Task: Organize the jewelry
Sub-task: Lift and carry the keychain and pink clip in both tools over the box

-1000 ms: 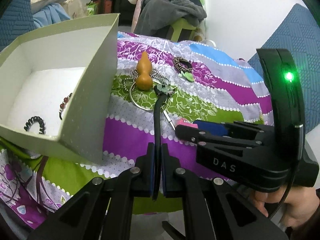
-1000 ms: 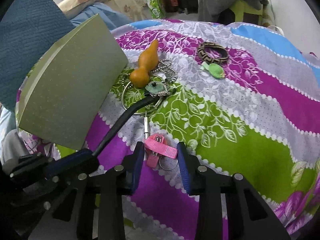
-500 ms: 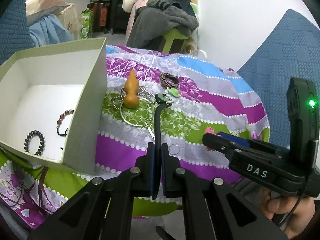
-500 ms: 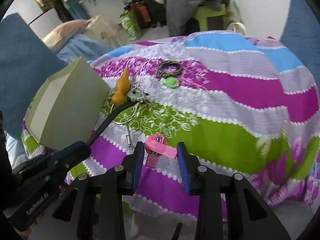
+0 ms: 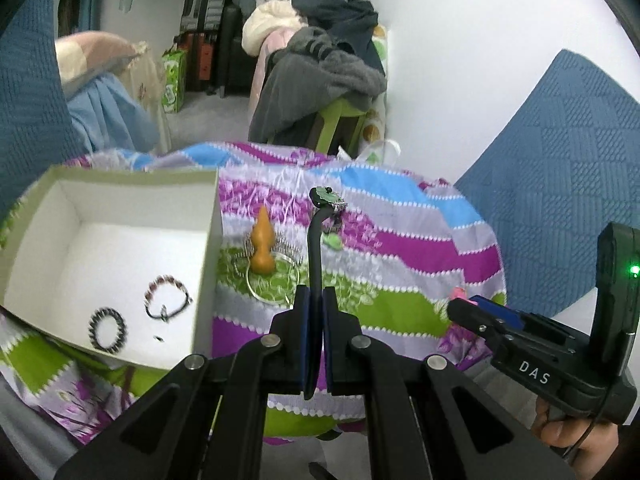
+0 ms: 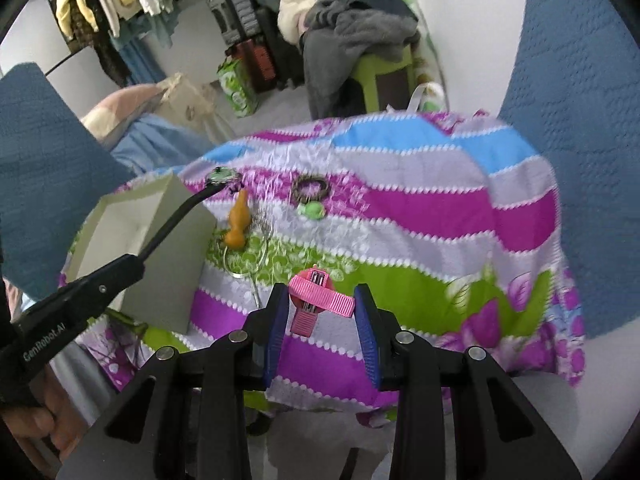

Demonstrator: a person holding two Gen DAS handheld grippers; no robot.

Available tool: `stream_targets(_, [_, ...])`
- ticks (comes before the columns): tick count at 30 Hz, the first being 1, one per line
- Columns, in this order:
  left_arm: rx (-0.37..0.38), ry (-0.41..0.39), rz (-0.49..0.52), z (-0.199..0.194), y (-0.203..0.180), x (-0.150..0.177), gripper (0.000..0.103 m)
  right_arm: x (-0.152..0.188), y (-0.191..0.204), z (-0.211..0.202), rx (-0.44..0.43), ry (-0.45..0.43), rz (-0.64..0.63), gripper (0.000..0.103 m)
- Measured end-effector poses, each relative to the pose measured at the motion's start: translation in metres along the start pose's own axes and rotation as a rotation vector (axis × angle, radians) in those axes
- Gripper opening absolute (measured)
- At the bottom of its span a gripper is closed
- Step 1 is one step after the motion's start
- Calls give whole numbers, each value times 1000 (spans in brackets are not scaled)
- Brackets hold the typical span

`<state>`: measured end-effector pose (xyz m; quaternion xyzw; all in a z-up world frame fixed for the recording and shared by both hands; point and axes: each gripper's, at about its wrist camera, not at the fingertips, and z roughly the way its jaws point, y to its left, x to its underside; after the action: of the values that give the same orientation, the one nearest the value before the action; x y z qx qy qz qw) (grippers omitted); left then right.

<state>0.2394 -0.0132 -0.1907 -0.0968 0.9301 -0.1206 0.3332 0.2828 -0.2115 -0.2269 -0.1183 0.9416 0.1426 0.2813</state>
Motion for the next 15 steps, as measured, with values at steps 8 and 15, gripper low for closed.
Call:
stream_targets(8, [16,-70,6,-46,0,-42,3,-34,14,-42,26,-83,-11,31])
stream_targets(15, [7,-153,27,-92,5,-77,3,-74,44,-76,18,-182,-36,31])
